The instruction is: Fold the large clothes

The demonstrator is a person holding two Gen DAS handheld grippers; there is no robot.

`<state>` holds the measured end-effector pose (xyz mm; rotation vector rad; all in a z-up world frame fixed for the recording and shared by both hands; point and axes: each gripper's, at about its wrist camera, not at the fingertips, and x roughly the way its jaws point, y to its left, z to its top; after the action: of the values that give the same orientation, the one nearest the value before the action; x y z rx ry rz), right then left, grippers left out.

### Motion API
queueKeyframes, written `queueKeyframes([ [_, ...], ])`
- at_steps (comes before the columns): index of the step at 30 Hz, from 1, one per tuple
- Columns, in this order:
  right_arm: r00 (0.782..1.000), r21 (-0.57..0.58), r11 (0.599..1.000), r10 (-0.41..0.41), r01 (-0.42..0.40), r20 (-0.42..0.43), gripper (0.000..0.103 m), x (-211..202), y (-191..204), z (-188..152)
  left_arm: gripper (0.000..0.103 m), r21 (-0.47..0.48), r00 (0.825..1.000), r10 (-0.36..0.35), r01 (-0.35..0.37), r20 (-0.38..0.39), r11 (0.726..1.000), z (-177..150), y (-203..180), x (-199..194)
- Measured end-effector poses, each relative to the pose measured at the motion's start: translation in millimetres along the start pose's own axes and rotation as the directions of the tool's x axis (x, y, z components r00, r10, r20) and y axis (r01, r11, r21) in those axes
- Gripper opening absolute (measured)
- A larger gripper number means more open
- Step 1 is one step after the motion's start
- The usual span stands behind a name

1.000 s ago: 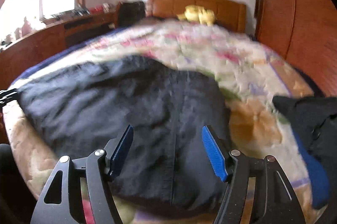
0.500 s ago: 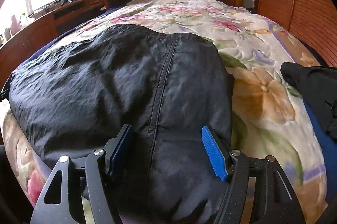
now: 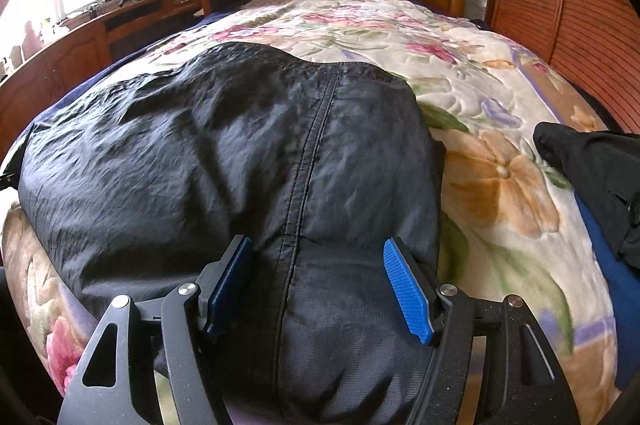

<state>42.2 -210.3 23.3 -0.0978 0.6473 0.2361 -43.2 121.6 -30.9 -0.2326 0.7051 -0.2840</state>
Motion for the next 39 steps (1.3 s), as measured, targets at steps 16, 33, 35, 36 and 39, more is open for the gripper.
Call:
queueKeyframes([
  [16,0.999,0.004,1.000,-0.020,0.020,0.027,0.070,-20,-11,-8,0.007,0.350,0.982,-0.147,0.096,0.121,0.932,112,-190,0],
  [33,0.983,0.193,0.974,-0.141,0.117,0.116,0.070,-78,-77,-45,0.007,0.600,0.936,-0.328,0.334,-0.124,0.727,86,-386,42],
  [35,0.980,0.210,0.970,-0.154,0.126,0.123,0.070,-80,-80,-46,0.008,0.590,0.943,-0.293,0.330,-0.160,0.737,80,-381,53],
  [36,0.979,0.217,0.968,-0.158,0.128,0.128,0.070,-82,-81,-47,0.009,0.584,0.945,-0.276,0.324,-0.173,0.744,78,-377,57],
  [39,0.978,0.223,0.966,-0.161,0.129,0.133,0.070,-80,-84,-46,0.021,0.590,0.948,-0.267,0.317,-0.174,0.742,74,-371,58],
])
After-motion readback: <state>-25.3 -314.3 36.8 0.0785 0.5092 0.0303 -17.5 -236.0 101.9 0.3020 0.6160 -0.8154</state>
